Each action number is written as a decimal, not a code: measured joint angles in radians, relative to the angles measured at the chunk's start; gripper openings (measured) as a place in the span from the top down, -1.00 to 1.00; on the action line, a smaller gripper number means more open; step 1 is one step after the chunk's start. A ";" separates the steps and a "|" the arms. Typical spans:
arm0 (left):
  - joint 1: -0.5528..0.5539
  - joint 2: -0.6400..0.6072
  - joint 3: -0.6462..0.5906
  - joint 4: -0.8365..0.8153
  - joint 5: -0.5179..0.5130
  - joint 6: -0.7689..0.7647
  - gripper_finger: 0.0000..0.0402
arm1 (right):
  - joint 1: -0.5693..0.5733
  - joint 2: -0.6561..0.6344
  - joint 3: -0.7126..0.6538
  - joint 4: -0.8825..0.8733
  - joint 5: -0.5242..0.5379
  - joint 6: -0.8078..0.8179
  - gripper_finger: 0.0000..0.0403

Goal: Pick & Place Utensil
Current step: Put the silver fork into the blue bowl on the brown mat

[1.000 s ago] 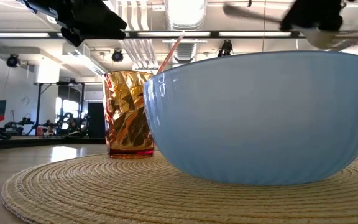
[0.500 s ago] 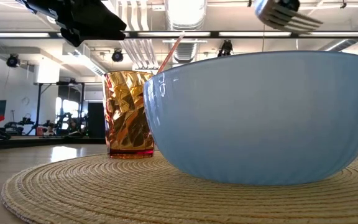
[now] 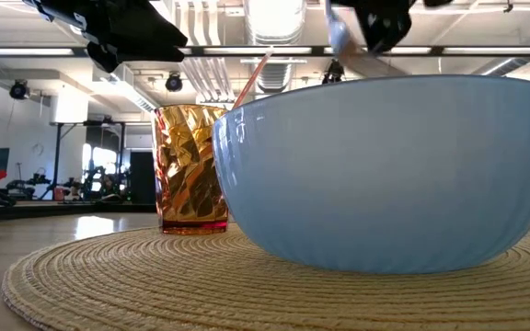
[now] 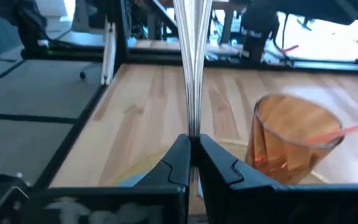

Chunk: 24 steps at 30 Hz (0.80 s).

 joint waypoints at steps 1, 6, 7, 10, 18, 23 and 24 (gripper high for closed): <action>0.000 0.000 0.000 0.000 0.000 0.000 0.15 | -0.002 0.015 0.000 0.007 -0.015 0.010 0.94; 0.000 0.000 0.000 0.000 0.000 -0.001 0.15 | -0.003 0.075 0.000 0.026 -0.082 0.068 0.94; 0.000 0.000 0.000 0.000 0.000 -0.001 0.15 | -0.004 0.087 0.000 0.029 -0.083 0.078 0.94; 0.000 0.000 0.000 0.000 0.000 -0.001 0.15 | -0.014 0.118 0.000 0.029 -0.088 0.095 0.94; 0.000 0.000 0.000 -0.007 0.000 -0.001 0.15 | -0.076 0.175 0.000 0.031 -0.125 0.202 0.94; 0.000 0.000 0.000 -0.023 0.000 -0.001 0.15 | -0.080 0.177 0.001 0.020 -0.135 0.223 0.94; 0.000 0.000 0.000 -0.027 0.000 -0.001 0.15 | -0.079 0.173 0.001 0.001 -0.135 0.237 0.94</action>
